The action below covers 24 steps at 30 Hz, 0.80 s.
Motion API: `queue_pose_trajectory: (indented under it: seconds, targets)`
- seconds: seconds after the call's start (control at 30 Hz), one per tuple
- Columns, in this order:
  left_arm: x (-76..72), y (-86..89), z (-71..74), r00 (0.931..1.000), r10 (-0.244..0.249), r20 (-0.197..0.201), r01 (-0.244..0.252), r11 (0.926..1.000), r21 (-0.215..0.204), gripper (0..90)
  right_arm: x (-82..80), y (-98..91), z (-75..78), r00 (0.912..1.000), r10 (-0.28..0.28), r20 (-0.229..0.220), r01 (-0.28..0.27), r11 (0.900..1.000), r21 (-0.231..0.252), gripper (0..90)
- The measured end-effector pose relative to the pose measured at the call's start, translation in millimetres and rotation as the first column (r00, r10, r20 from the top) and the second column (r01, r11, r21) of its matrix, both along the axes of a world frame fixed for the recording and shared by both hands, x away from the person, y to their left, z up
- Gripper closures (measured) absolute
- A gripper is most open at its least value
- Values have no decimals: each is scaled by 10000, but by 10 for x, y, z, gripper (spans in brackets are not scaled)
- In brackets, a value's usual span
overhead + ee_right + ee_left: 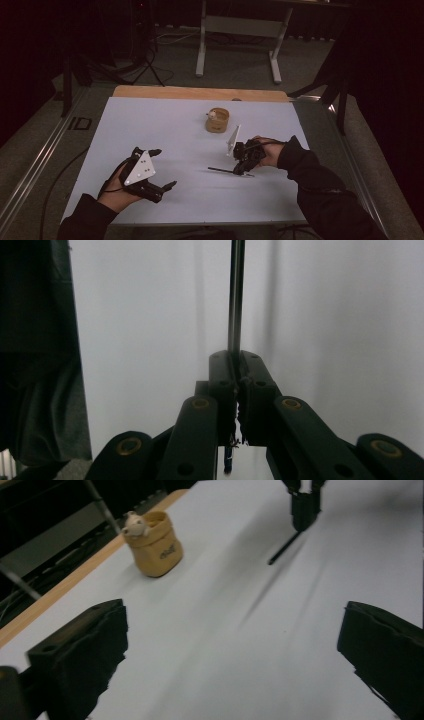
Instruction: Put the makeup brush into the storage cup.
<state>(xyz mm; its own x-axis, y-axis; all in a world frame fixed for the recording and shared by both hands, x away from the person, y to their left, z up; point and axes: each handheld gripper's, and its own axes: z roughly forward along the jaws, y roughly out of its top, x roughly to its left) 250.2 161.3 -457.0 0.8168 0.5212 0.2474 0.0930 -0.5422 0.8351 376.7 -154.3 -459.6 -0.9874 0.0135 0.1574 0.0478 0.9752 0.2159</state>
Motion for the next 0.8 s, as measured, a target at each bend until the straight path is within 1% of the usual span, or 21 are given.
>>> queue_pose_trajectory:
  seconds: [0.03,0.13,0.17,0.27,0.3,0.37,0.4,0.43,0.5,0.57,0.6,0.63,0.67,0.7,0.73,0.77,0.8]
  targets:
    - [4,-30,6,9999,-145,31,145,9998,113,15,3,4,0,10000,65,-54,-65,10000,-16,856]
    - [19,-115,30,9986,-470,259,456,9976,513,20,7,15,14,10000,-3,-94,3,10000,-62,856]
    - [22,-145,35,9978,-513,413,483,9964,694,30,13,19,15,10000,21,-19,-21,10000,-24,856]
    - [43,-227,45,9946,-830,629,756,9907,1129,37,28,31,28,9993,-264,-260,263,9996,-45,855]
    - [51,-249,44,9930,-969,670,881,9884,1233,50,37,33,32,9986,-331,-420,331,9995,-16,856]
    - [73,-293,42,9907,-1135,746,1025,9851,1379,59,53,39,40,9977,-478,-487,477,9989,-33,855]
    - [73,-293,42,9907,-1135,746,1025,9851,1379,61,59,42,45,9961,-579,-671,576,9983,-60,855]
    - [98,-337,41,9882,-1326,770,1202,9817,1479,69,67,46,48,9957,-626,-681,620,9980,-111,855]
    - [121,-386,47,9852,-1477,874,1318,9773,1660,78,81,49,51,9933,-700,-916,684,9975,-201,855]
    - [130,-414,48,9839,-1530,928,1357,9759,1707,96,87,52,49,9929,-728,-943,707,9972,-250,856]
    - [141,-442,51,9814,-1624,1018,1415,9721,1871,96,96,54,49,9912,-779,-1066,753,9968,-281,856]
    - [160,-504,51,9764,-1784,1214,1493,9647,2167,103,107,57,54,9895,-869,-1157,832,9959,-365,856]
    - [165,-537,50,9734,-1875,1318,1533,9601,2339,113,117,60,59,9881,-936,-1224,901,9953,-344,855]
    - [165,-537,50,9734,-1875,1318,1533,9601,2339,124,117,60,59,9881,-936,-1224,901,9953,-344,855]
    - [169,-576,50,9673,-2051,1493,1633,9539,2518,147,137,64,74,9844,-1051,-1411,1009,9942,-361,855]
    - [175,-633,50,9585,-2273,1722,1732,9437,2817,154,142,66,78,9849,-1054,-1377,1018,9943,-329,856]
    - [180,-665,49,9551,-2363,1788,1783,9403,2899,154,151,69,84,9842,-1047,-1427,1009,9943,-333,855]
